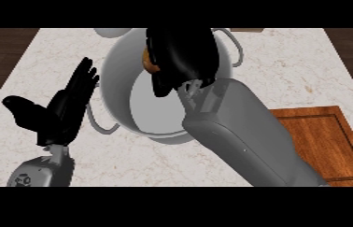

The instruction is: Pick the pear from the cutting board and place it in the pot

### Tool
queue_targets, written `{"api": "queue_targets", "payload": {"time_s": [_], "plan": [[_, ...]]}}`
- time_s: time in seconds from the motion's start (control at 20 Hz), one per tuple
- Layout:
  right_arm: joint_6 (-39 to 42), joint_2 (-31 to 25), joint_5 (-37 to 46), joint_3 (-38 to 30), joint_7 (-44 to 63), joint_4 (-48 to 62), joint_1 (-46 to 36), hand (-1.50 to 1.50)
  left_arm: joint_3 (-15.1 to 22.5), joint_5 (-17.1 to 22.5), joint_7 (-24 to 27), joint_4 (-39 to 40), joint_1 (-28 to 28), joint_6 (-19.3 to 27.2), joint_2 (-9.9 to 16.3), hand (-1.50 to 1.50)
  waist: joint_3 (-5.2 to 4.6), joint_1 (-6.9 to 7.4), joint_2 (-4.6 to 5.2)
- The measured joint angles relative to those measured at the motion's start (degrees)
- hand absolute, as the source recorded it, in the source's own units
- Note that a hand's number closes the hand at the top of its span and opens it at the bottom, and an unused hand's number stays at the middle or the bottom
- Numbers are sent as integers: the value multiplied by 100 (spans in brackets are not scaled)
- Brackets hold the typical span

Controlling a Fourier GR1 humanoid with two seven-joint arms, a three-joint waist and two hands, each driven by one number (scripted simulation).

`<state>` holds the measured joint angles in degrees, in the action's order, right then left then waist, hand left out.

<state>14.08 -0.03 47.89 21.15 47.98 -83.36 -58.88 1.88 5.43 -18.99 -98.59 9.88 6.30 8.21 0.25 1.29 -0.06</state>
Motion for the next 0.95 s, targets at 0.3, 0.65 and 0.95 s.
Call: {"api": "queue_targets", "payload": {"time_s": [0.3, 0.65, 0.95], "plan": [[-931, 2, -923, 56, 225, 801, 180, -150, 36, -81, 70, -7, -3, 12, -64, 0, 6, 45, 9], [-2287, 2, -1793, -45, -231, 1157, 220, -150, 33, -143, 104, -51, -63, 9, -94, 0, 10, 52, 11], [-3540, -8, -1677, -445, -738, 1079, 154, -150, -16, -127, 33, -102, -107, -10, -89, 0, 10, -22, -4]]}}
